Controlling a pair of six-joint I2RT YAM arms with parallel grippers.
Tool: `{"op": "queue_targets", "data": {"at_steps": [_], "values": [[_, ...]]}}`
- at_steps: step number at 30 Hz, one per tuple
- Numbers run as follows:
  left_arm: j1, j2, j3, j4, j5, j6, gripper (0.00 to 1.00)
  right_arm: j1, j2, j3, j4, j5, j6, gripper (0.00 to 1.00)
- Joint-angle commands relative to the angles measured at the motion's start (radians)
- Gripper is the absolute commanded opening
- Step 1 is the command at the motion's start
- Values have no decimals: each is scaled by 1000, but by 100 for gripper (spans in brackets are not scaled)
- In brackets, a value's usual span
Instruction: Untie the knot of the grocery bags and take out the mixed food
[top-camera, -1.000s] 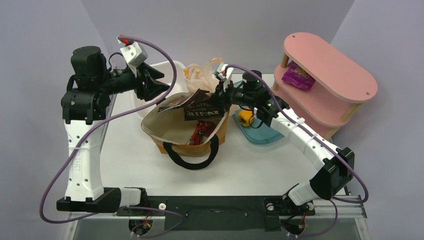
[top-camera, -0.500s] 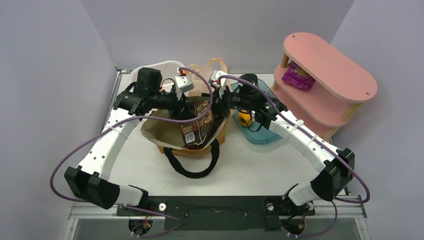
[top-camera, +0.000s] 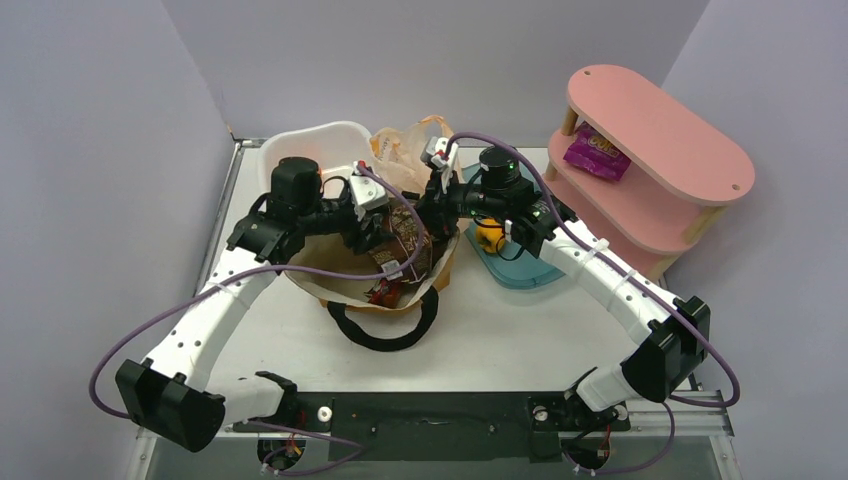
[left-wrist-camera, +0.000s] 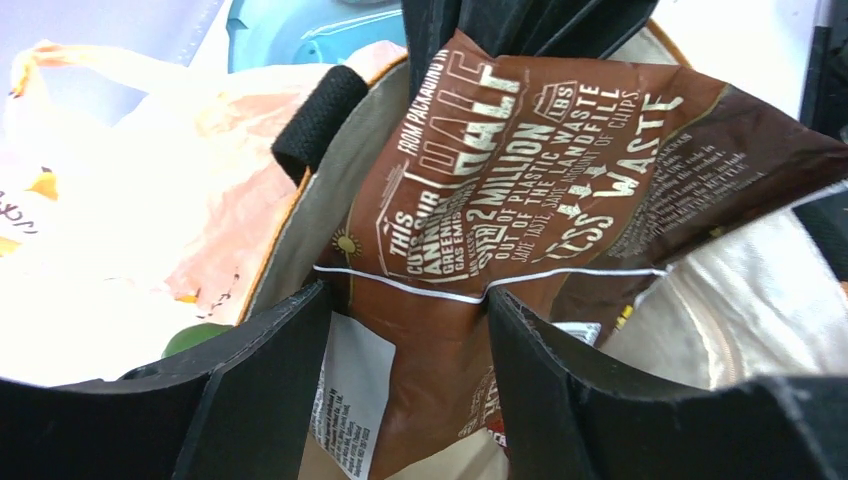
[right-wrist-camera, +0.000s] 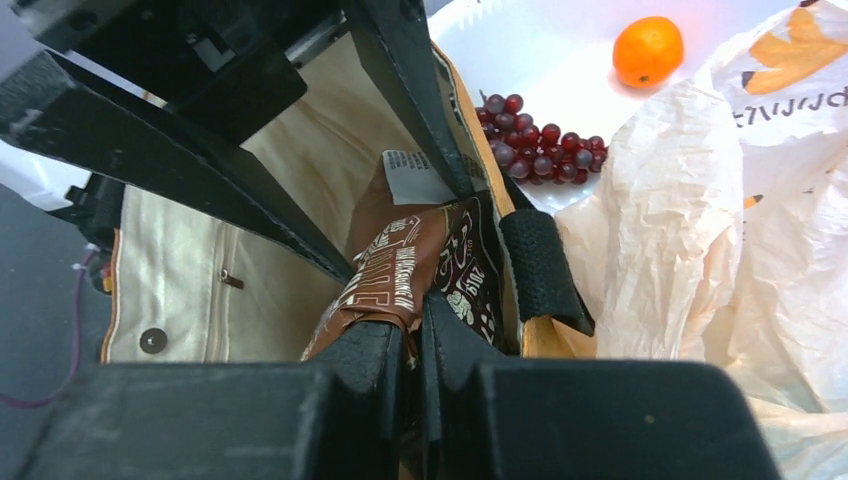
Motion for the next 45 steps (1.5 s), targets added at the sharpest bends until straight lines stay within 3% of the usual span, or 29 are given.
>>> {"op": "queue_targets", "data": {"at_steps": [1,5,13,15,16,17,18,19,20,21,22,23,25,26,29,35,40,45], "values": [[6,-37,-50,179,-96,11,57,8,-55,55,133,-151,58,0],[45,-98,-102,259,-62,20,57,4,-63,64,34,-189,-21,0],[25,-88,-104,209,-19,136,56,19,-51,85,-16,-231,-77,0],[24,-77,-86,161,15,163,40,18,-46,96,-17,-229,-85,0],[23,-66,-62,135,41,185,19,13,-44,103,-16,-228,-87,0],[23,-61,-49,81,53,192,9,9,-44,106,-16,-224,-88,0],[27,-54,-30,53,70,186,0,-2,-40,114,-15,-223,-85,0],[31,-51,-24,49,76,170,0,-9,-38,122,-15,-221,-73,0],[46,-54,-22,66,90,121,0,-26,-34,126,-16,-219,-63,6],[60,-62,-24,84,107,90,0,-35,-33,131,-16,-213,-36,24],[95,-65,-32,136,116,12,0,-59,-33,132,-16,-206,-16,35],[113,-71,-38,159,136,-26,0,-71,-35,136,-20,-192,19,55],[159,-67,-31,193,162,-100,0,-98,-46,138,-60,-183,60,79],[173,-62,-25,183,169,-116,0,-102,-59,136,-71,-180,63,84],[176,-35,2,173,175,-142,0,-82,-91,109,-64,-171,74,86],[161,-10,45,199,231,-193,0,54,-53,117,-105,33,-46,89],[163,-58,61,200,344,-212,0,64,-33,110,-133,228,-142,91],[170,-93,77,118,395,-171,0,61,-59,76,-125,289,-201,91]]}}
